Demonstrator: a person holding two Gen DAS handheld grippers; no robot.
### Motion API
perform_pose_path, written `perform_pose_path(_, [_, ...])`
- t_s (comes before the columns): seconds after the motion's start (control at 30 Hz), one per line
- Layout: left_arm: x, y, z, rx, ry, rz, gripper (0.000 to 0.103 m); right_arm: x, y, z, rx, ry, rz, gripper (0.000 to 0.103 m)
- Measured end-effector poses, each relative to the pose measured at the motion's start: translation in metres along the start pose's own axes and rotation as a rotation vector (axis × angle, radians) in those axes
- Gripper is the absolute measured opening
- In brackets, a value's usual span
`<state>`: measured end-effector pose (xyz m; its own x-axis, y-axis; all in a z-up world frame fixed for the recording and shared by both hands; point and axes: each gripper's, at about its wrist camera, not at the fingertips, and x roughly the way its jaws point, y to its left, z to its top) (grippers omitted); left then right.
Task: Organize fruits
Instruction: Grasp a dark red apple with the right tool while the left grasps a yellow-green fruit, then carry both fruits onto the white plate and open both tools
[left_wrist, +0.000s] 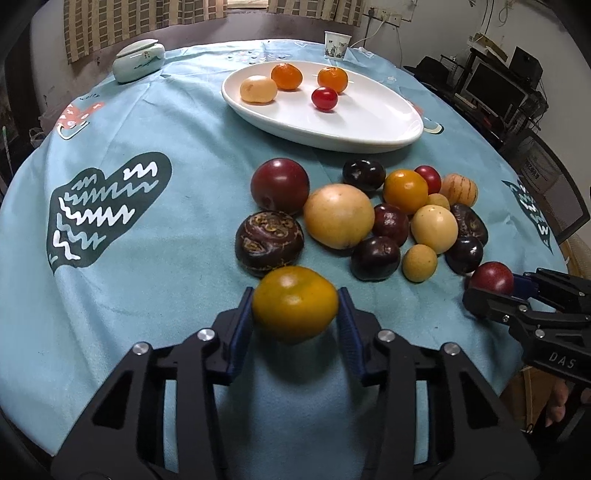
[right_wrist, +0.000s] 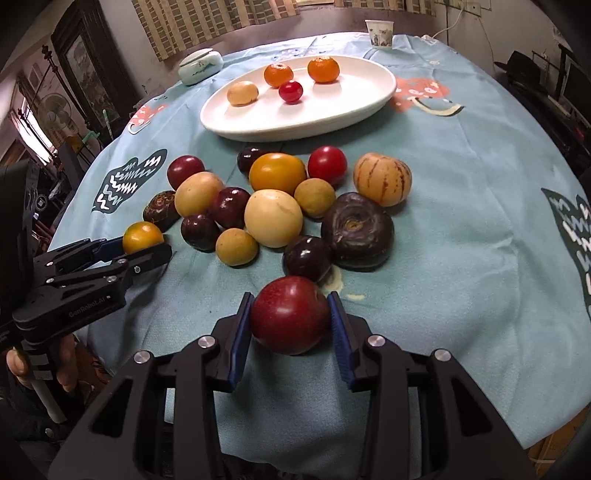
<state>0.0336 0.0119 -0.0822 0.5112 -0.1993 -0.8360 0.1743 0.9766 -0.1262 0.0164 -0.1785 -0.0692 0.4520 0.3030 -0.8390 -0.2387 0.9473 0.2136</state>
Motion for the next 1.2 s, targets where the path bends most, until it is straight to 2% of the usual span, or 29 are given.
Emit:
perform_pose_path(0.2, [-0.015, -0.001, 0.001, -0.006, -0.026, -0.014, 0.044, -0.026, 0.009, 0.004, -0.03, -0.097, -0.03, 0.04])
perform_pose_path(0.33, [-0.03, -0.008, 0.007, 0.015, -0.052, -0.027, 0.044, -0.023, 0.004, 0.006, -0.017, -0.078, -0.019, 0.04])
perform_pose_path(0.7, [-0.05, -0.018, 0.047, 0.057, -0.134, -0.014, 0.044, -0.031, 0.011, 0.032, -0.043, -0.131, -0.009, 0.04])
perform_pose_path(0.9, [-0.041, -0.017, 0.085, 0.063, -0.151, 0.008, 0.044, -0.024, 0.01, 0.061, -0.059, -0.14, -0.001, 0.04])
perform_pose_path(1.2, [-0.011, -0.021, 0.181, 0.084, -0.145, 0.042, 0.044, -0.022, 0.014, 0.139, -0.133, -0.169, -0.015, 0.04])
